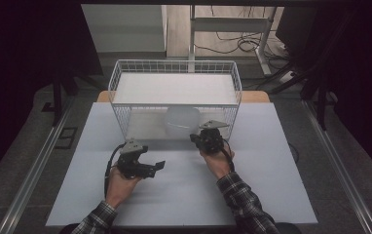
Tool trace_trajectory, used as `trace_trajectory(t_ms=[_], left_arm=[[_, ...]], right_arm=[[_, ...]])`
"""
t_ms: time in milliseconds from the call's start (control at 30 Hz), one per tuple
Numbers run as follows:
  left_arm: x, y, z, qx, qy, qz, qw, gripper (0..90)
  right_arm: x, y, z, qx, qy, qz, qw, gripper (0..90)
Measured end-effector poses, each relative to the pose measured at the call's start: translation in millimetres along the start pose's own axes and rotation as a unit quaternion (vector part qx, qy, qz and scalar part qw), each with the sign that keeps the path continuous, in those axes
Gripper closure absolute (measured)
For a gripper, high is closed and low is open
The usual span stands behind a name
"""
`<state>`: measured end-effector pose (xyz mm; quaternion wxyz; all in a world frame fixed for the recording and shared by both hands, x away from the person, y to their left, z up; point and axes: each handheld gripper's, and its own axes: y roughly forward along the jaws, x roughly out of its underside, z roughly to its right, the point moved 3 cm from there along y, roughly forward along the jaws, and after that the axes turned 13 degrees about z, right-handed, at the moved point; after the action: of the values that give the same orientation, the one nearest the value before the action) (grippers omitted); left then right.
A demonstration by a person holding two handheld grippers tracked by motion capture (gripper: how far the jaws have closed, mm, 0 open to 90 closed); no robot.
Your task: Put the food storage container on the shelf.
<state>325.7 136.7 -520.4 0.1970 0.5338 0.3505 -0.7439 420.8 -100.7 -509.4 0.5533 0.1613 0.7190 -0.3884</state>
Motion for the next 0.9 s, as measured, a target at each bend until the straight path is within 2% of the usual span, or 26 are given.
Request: trace_trajectory(t_ms=[67,133,267,400,700,900], left_arm=[[3.0,-7.9,3.2,-0.004,-0.002,0.004,1.0000,6.7],[6.7,-19.1,4.0,0.000,-0.019,0.014,0.9997,6.6],[10.1,-26.4,1.4,-0.004,-0.030,0.020,0.9993,6.8],[13.2,-27.0,-0.1,-0.006,-0.035,0.017,0.9992,6.7],[18.6,-21.6,1.8,-0.019,-0.010,-0.006,0.9997,5.9],[18.5,-22.2,1.2,-0.019,-0.011,-0.006,0.9997,5.6]], right_arm=[[0.3,4.4,3.8,0.006,0.005,-0.001,1.0000,89.4],[0.2,7.9,8.7,0.009,0.009,-0.002,0.9999,89.4],[0.1,13.8,17.6,0.015,0.019,0.000,0.9997,89.4],[0.2,17.5,21.7,0.019,0.022,0.000,0.9996,89.4],[-1.5,30.0,28.1,0.029,0.023,0.000,0.9993,89.3],[-3.6,36.0,29.7,0.039,0.018,0.004,0.9991,89.4]])
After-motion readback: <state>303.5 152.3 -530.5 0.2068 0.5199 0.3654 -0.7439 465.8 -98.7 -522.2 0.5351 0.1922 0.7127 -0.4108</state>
